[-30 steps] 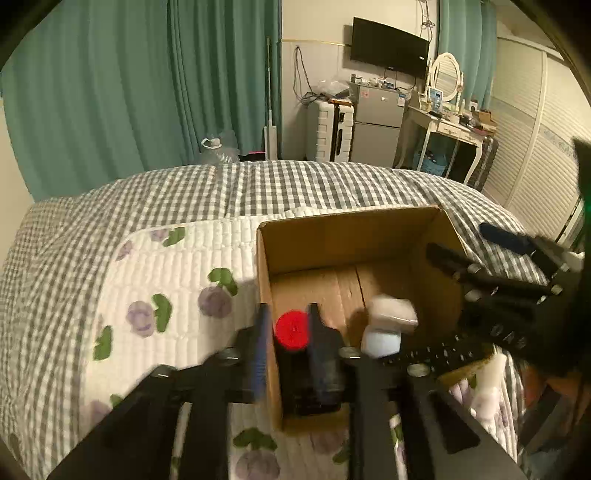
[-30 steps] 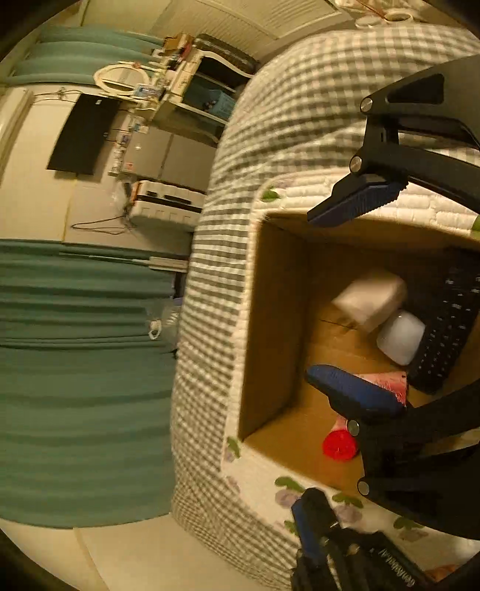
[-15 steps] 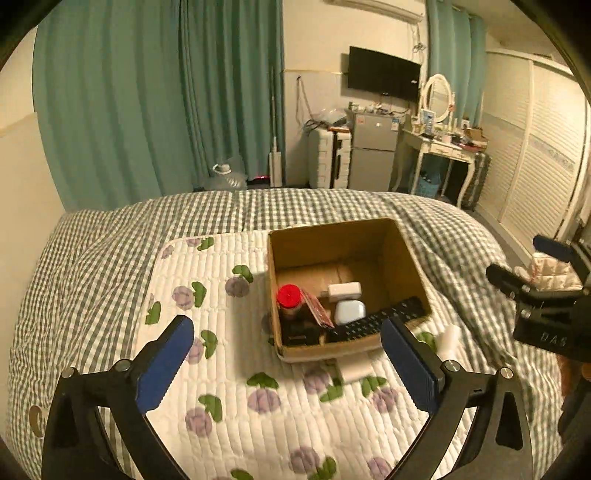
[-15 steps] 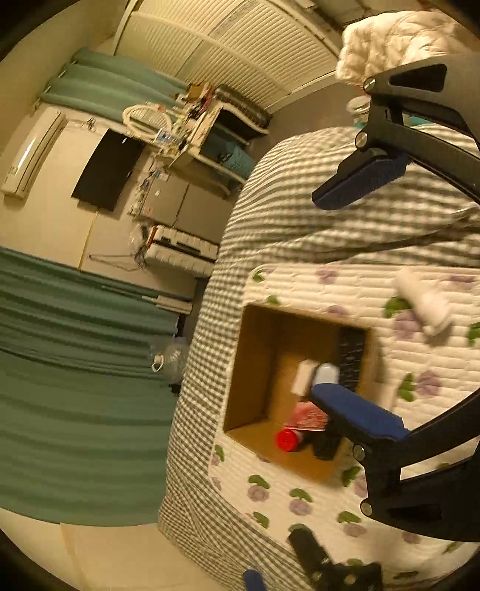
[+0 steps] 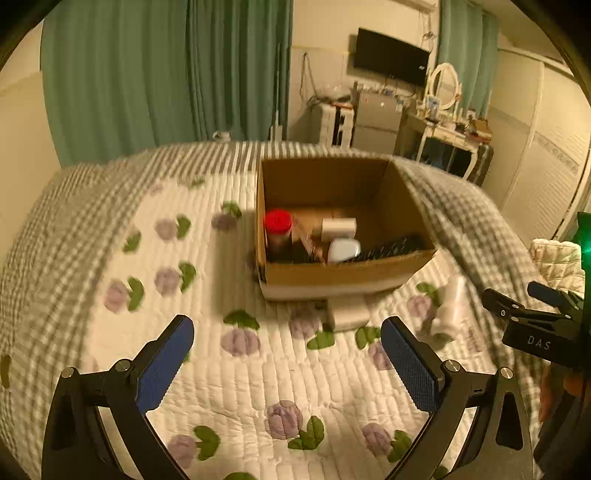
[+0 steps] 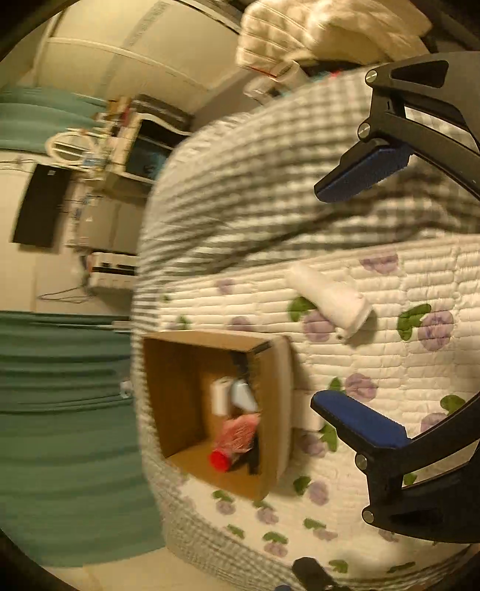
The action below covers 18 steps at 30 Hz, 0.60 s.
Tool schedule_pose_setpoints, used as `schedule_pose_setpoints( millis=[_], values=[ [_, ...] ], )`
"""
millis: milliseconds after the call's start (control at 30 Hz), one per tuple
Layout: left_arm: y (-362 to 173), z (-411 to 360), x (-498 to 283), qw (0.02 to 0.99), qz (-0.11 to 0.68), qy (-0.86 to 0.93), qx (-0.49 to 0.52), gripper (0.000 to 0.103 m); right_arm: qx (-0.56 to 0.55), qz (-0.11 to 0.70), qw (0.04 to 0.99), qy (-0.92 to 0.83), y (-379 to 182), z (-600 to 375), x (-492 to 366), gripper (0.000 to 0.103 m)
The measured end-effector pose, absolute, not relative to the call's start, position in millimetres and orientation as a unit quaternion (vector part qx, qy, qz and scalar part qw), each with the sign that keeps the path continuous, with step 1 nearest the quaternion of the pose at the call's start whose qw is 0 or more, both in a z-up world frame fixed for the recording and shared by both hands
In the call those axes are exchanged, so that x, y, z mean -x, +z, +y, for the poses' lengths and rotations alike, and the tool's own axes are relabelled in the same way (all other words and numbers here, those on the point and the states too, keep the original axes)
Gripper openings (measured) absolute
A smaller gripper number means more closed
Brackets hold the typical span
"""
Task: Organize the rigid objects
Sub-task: 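Lift both grippers out of the box toward the last items, then grasp the tall white bottle with the right gripper while the left grasps the white charger block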
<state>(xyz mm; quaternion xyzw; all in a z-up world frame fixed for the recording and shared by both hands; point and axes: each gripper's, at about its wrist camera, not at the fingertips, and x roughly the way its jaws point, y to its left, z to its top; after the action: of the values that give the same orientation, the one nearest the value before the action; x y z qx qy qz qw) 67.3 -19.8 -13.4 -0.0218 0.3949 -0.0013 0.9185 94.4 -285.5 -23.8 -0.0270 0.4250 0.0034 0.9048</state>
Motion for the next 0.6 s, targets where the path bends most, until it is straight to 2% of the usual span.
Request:
schedule_pose_setpoints(
  millis=[267, 333, 500, 567, 600],
  values=[
    [-73.3, -28.8, -94.7, 0.898, 0.438, 0.006, 0.035, 0.103, 0.028, 0.484, 0.875, 0.011, -98.6, -277.3, -127.6, 0.1],
    [-79.2, -34.9, -99.2, 0.897, 0.441, 0.003, 0.023, 0.103, 0.017, 0.494, 0.869, 0.018, -110.9, -275.8, -136.2, 0.092],
    [-89.6, -46.0, -109.6, 0.896, 0.444, -0.003, 0.008, 0.103, 0.023, 0.498, 0.866, 0.031, -130.8, -266.4, -153.8, 0.085],
    [-93.2, -48.8, -114.4, 0.895, 0.446, -0.003, 0.007, 0.103, 0.023, 0.505, 0.862, 0.034, -138.8, -264.7, -160.7, 0.078],
    [-94.7, -50.3, -116.2, 0.894, 0.447, -0.003, 0.006, 0.103, 0.024, 0.509, 0.86, 0.033, -143.4, -263.6, -164.1, 0.07]
  ],
)
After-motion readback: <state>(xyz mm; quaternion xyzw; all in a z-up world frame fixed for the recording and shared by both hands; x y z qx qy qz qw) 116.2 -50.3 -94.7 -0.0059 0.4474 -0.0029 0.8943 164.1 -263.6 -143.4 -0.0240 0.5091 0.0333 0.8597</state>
